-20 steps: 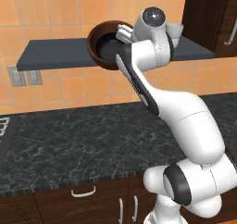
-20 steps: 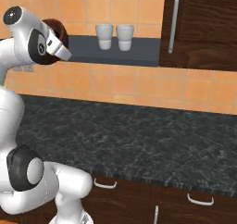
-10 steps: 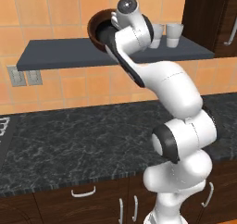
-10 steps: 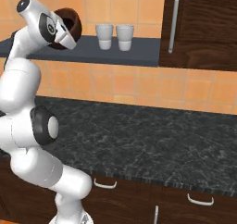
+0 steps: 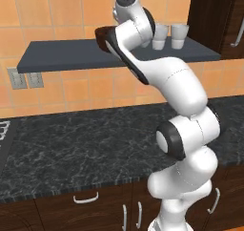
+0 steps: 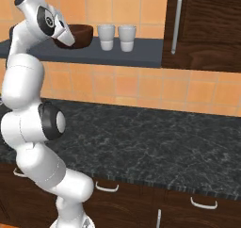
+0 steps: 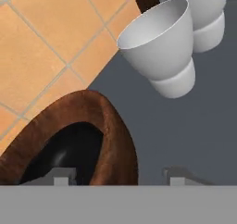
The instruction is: Pick up the bowls on the counter and stack them on top of one another in the open cabinet. Place the smaller bowl on top of the larger bowl.
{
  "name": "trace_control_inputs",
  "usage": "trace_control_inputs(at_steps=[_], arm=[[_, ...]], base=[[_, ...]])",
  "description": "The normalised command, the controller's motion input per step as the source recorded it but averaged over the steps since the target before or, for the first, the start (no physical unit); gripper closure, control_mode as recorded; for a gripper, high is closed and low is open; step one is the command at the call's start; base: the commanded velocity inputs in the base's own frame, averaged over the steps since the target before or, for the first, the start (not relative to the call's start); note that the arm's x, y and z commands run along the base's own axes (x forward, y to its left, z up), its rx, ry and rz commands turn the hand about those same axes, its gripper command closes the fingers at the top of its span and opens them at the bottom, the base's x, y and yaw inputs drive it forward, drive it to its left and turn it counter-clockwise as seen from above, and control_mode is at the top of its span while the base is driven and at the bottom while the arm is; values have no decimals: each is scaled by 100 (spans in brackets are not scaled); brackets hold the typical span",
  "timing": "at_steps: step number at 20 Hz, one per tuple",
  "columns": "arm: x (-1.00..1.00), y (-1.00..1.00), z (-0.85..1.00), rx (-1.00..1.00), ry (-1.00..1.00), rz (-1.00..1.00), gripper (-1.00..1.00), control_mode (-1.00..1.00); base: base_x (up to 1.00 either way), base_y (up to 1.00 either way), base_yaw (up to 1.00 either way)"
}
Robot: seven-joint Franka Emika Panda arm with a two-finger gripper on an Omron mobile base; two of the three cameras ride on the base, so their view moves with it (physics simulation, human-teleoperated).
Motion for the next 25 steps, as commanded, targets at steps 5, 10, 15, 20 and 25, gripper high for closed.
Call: trace_control_inputs(at_steps=[5,10,15,20,25], arm=[[-100,-37,-35,5,-27,0,-100,-100],[-100,-55,-83,6,-22,0,-100,-100],[-100,-65,-100,1,-4,-1,-100,-100],[-100,-67,-100,0,0,-5,-100,-100],[-100,-73,-49,3,-13,-9,-100,-100]], base=[[0,0,0],[0,0,0],[0,0,0],[0,0,0],[0,0,0]])
